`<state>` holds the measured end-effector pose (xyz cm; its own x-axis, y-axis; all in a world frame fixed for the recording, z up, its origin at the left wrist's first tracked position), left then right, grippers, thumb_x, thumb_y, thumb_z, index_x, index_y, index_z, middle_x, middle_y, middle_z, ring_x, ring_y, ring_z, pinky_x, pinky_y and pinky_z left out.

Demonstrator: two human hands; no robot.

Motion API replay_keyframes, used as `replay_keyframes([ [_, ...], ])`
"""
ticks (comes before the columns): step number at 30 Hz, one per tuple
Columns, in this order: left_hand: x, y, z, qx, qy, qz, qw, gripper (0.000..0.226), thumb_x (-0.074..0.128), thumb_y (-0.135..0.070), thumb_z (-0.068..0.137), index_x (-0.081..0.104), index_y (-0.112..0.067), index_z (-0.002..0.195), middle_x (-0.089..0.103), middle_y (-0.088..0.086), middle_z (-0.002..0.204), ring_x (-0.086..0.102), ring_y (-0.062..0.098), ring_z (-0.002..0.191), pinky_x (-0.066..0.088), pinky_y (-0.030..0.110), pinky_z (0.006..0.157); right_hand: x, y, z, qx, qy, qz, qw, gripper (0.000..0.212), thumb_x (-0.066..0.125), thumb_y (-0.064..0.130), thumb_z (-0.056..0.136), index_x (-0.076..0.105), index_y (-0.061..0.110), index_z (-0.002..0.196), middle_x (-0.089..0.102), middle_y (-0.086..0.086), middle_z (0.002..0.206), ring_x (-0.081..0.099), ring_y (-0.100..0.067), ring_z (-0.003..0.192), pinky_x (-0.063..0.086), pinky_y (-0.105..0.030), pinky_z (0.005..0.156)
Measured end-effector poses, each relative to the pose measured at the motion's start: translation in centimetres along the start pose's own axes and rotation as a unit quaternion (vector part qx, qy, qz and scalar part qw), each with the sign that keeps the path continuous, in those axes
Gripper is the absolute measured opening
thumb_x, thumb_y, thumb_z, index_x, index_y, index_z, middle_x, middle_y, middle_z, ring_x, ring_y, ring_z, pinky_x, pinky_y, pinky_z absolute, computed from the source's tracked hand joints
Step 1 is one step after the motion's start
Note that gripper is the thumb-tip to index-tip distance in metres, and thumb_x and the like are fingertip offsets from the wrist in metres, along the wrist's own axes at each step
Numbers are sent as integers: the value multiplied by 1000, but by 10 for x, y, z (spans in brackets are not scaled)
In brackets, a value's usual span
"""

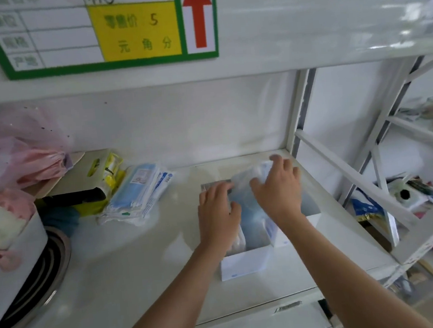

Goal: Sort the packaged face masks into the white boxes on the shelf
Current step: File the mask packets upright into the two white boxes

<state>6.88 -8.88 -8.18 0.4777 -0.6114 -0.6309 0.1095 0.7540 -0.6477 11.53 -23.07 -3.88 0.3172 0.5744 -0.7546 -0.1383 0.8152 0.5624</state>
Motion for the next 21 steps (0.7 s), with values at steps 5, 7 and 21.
replay_keyframes([
  [5, 26, -4, 8, -50, 123, -45, 990, 55, 54, -11, 86, 42, -19, 139, 51, 5, 138, 46, 24, 127, 39, 37, 104, 13, -25, 0, 44, 123, 61, 990, 8, 53, 12, 75, 46, 15, 72, 58, -10, 77, 58, -36, 78, 38, -28, 61],
  [7, 26, -4, 12, -52, 130, -47, 989, 62, 55, -13, 85, 37, -20, 143, 48, 4, 142, 44, 23, 130, 38, 36, 106, -8, -20, 5, -7, 43, 98, 994, 17, 57, 11, 71, 42, 11, 63, 43, -2, 55, 45, -25, 57, 30, -29, 50],
  [21, 26, -66, 47, -115, 66, -319, 938, 25, 70, -28, 71, 50, -13, 72, 53, -8, 63, 47, 8, 57, 38, 24, 57, -40, -44, 28, 104, 154, 610, 770, 29, 70, 2, 71, 66, -2, 100, 70, -19, 88, 68, -32, 76, 57, -42, 71],
])
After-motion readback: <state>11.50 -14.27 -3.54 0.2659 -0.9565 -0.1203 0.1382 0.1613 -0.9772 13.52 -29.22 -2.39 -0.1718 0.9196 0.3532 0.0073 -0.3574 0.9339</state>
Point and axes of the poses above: each hand's wrist, its own z-axis towards the middle knuckle, its own x-axis out of the palm, y = z × x, the point moved 7 cm from there along z, towards the middle knuckle
